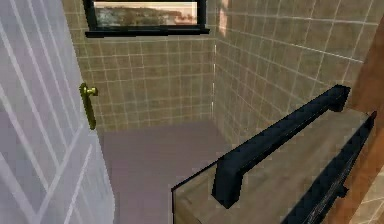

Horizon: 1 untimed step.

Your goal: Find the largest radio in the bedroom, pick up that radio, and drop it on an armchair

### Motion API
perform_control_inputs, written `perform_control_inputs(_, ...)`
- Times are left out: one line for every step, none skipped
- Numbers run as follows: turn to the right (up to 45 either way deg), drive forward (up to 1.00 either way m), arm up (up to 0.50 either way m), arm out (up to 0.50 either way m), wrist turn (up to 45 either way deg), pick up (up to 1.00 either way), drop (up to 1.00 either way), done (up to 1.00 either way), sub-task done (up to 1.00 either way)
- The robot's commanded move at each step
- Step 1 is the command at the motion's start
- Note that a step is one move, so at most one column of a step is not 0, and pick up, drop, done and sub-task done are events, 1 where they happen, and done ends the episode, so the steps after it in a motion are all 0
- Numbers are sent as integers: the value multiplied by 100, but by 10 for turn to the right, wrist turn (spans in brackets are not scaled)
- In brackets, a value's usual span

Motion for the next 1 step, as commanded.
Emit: perform_control_inputs(-90,0,0,0,0,0,0,0,0)
